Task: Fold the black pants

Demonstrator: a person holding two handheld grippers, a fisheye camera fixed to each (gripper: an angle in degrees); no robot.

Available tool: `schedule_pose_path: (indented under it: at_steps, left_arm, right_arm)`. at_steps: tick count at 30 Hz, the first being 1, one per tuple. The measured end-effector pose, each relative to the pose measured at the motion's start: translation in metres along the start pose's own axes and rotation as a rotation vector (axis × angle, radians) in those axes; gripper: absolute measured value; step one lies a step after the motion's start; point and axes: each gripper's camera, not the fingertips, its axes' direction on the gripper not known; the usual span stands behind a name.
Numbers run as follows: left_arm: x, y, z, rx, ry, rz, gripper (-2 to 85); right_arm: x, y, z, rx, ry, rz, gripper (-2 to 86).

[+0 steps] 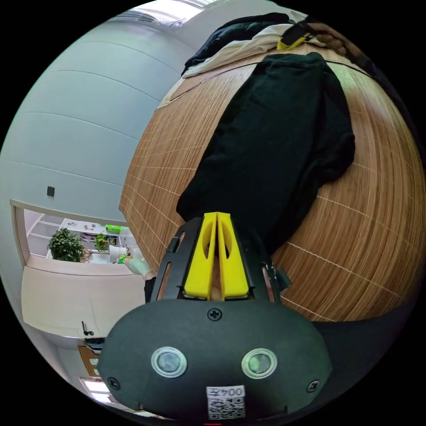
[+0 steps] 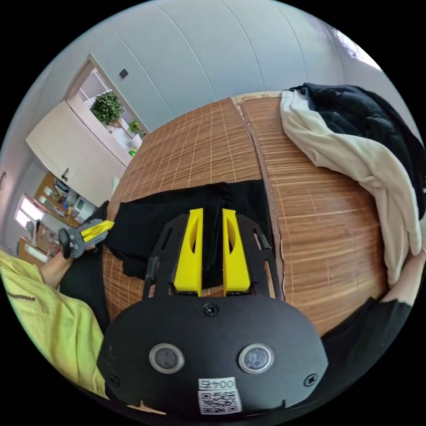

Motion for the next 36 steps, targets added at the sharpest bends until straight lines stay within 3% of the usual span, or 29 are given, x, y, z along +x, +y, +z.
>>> schedule_pose_path:
  at_steps: [7, 17, 20, 22, 24, 27, 32, 36]
  left_arm:
    - [0.029, -0.006, 0.013, -0.022, -0.049, 0.047, 0.1]
    - [0.039, -0.008, 0.022, -0.012, -0.059, 0.03, 0.2]
    - [0.039, -0.009, 0.024, -0.011, -0.056, 0.02, 0.2]
    - [0.04, -0.009, 0.025, -0.013, -0.06, 0.018, 0.2]
    - [0.042, -0.01, 0.027, -0.016, -0.07, 0.02, 0.2]
    - [0.043, -0.01, 0.029, -0.016, -0.078, 0.024, 0.2]
    - [0.014, -0.022, 0.013, 0.01, -0.064, -0.111, 0.5]
    - [-0.009, -0.066, 0.013, 0.087, -0.06, -0.103, 0.5]
  right_arm:
    - [0.056, -0.019, 0.06, -0.096, -0.177, 0.024, 8.1]
    - [0.054, -0.018, 0.084, -0.111, -0.229, -0.007, 4.4]
    - [0.017, -0.022, 0.065, -0.028, -0.106, -0.141, 4.1]
    - [-0.029, -0.021, 0.052, 0.077, 0.122, -0.322, 4.1]
    - [-0.041, -0.024, 0.071, 0.035, 0.242, -0.35, 4.2]
    - [-0.025, -0.024, 0.12, -0.13, 0.248, -0.256, 5.1]
    - [-0.026, -0.032, 0.099, -0.091, 0.281, -0.178, 7.9]
    - [-0.035, -0.029, 0.074, -0.036, 0.285, -0.193, 5.6]
